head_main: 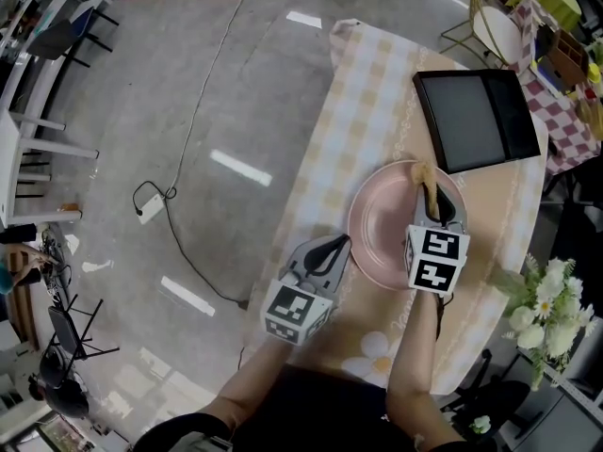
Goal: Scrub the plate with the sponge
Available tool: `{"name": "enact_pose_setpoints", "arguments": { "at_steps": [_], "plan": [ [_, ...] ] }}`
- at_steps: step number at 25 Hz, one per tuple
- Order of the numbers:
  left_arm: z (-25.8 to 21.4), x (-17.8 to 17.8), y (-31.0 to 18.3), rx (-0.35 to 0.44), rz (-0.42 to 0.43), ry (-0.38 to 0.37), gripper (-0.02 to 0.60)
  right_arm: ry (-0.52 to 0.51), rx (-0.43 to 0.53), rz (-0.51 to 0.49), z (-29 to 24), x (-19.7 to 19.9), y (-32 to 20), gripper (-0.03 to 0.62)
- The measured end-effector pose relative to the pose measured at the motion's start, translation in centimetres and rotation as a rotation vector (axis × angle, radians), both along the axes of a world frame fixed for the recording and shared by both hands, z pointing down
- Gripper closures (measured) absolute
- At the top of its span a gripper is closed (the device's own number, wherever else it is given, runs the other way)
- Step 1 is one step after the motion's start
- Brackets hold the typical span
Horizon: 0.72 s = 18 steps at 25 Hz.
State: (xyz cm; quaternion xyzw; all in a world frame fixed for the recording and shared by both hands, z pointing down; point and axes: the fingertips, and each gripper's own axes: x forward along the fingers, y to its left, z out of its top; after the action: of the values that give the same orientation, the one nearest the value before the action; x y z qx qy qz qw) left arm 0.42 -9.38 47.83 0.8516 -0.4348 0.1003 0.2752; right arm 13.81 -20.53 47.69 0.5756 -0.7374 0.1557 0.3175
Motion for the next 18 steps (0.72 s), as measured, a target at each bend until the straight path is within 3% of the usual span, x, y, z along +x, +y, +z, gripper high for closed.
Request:
{"name": "enact_pose_setpoints", "arguments": {
  "at_steps": [7,18],
  "plan": [
    [0.0,-0.1,-0.2,0.001,0.000,0.001,0.568,0.067,-0.012,-0.063,0.3,-0.6,-0.4,0.523],
    [-0.2,-0.3,-0.3,0.006,0.004,0.003,0.569,0.267,0.021,-0.330,0.5,-4.3,0.1,0.523]
  ]
}}
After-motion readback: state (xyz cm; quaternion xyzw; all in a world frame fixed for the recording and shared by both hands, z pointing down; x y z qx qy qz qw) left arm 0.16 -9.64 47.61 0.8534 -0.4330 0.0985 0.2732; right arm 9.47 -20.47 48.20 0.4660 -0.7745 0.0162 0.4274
